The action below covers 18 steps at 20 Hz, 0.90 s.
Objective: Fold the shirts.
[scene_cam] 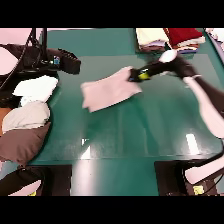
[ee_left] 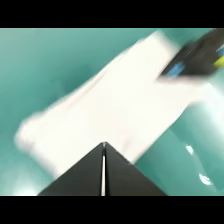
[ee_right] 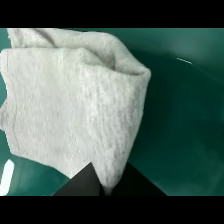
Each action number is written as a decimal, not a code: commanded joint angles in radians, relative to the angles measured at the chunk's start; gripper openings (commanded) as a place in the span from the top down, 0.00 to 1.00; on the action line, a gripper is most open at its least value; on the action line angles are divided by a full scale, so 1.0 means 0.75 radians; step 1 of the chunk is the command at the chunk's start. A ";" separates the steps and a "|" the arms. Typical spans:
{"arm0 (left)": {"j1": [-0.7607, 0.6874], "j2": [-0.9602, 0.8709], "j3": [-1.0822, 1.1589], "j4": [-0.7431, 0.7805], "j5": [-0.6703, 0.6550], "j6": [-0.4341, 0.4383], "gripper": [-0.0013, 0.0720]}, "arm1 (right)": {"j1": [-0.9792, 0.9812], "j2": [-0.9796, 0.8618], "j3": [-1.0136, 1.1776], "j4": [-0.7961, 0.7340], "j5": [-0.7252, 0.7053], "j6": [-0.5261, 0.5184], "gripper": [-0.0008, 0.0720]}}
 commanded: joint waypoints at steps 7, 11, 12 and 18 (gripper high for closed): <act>-0.028 0.001 -0.001 -0.005 0.055 -0.055 0.96 | -1.152 0.556 -0.444 -0.267 -0.016 0.028 0.97; -0.028 0.001 -0.001 -0.005 0.065 -0.081 0.96 | -1.478 0.653 -0.627 -0.267 -0.044 0.028 0.97; -0.028 0.001 -0.001 -0.005 0.065 -0.081 0.96 | -1.519 0.675 -0.675 -0.268 -0.045 0.028 0.97; -0.028 0.001 -0.001 -0.005 0.056 -0.080 0.95 | -1.428 0.809 -0.906 -0.476 -0.039 0.093 0.96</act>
